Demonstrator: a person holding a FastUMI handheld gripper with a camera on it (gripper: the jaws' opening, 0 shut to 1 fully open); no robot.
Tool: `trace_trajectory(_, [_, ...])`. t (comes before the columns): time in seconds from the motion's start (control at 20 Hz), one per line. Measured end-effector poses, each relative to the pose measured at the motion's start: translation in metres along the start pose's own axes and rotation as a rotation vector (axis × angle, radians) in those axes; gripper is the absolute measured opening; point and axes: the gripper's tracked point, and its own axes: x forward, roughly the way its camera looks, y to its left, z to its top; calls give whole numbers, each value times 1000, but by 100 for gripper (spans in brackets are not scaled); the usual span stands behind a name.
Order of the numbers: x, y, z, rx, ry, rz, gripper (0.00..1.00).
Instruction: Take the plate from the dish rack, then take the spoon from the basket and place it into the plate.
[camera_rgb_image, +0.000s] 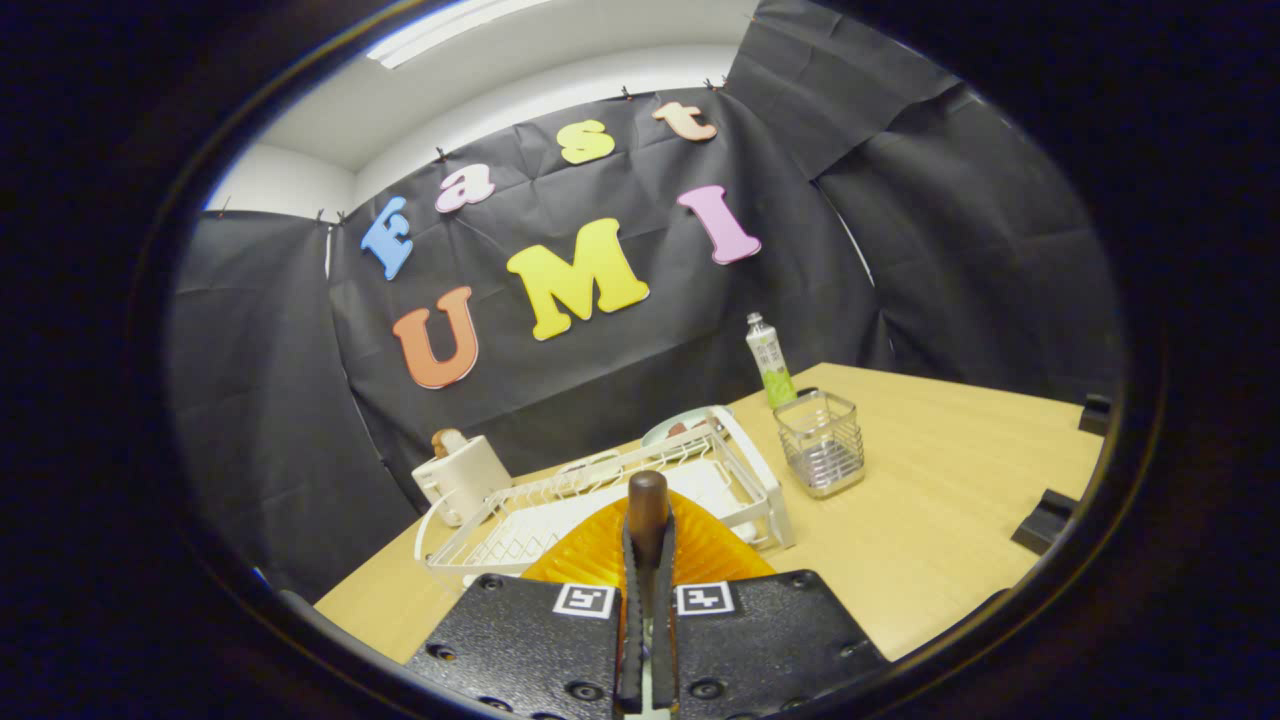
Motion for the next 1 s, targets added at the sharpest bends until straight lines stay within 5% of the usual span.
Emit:
trace_trajectory(0.4, [-1,-2,-17,12,36,43,18])
trace_trajectory(1.0, [-25,-19,41,-200,-145,-17,89])
